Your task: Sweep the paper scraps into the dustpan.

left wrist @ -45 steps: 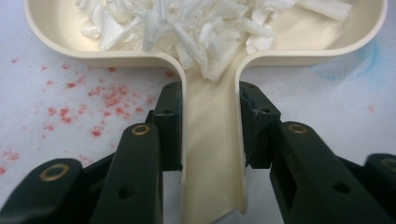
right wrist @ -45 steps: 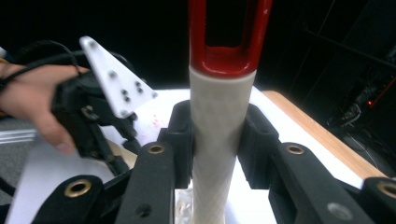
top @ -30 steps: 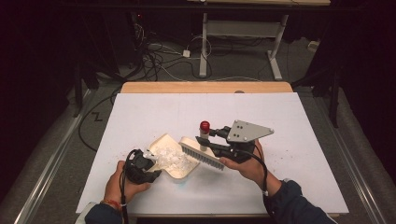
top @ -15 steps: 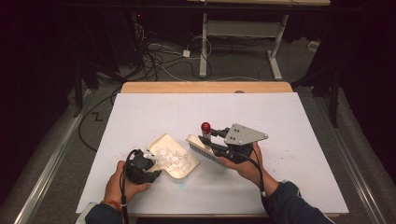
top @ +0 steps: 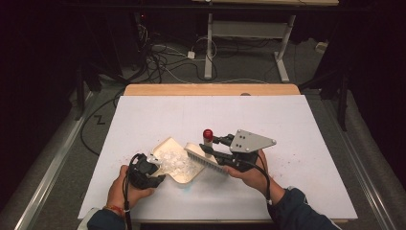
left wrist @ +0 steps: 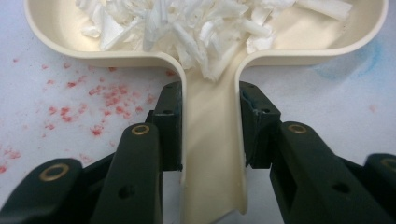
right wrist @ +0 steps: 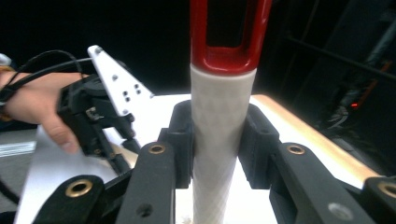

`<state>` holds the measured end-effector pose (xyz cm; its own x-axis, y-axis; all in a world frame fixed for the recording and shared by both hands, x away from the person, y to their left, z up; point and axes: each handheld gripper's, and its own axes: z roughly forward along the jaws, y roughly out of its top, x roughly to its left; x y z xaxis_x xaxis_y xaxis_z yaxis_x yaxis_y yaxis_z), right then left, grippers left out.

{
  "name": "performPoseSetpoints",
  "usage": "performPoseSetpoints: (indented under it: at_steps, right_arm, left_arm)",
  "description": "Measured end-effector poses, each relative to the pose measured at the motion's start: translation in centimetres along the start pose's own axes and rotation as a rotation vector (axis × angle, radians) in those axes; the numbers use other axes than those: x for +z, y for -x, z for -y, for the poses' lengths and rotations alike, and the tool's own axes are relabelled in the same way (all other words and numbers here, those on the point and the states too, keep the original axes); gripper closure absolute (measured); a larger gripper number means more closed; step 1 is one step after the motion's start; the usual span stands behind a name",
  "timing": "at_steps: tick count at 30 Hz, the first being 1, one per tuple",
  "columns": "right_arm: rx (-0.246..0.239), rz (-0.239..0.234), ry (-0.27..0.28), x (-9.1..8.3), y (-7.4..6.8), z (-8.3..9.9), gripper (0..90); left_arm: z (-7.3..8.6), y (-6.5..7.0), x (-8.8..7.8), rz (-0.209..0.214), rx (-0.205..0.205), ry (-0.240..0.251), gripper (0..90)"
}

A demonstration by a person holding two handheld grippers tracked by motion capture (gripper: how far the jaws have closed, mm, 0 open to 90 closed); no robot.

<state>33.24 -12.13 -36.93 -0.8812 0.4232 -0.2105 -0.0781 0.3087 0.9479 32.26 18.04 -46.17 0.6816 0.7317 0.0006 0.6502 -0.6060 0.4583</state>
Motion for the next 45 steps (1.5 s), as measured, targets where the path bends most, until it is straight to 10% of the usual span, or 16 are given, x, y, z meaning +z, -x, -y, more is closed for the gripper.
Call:
performPoseSetpoints:
  at_steps: [27,45]
  right_arm:
    - [0.073,0.164,-0.014,-9.7,4.4,0.1,69.9]
    - [0.139,0.176,-0.07,-15.2,5.4,2.3,69.8]
  left_arm:
    - [0.4,-0.4,-0.5,-0.014,-0.041,0.024,63.5]
    - [1.3,-1.6,-1.1,-0.026,-0.125,0.06,63.4]
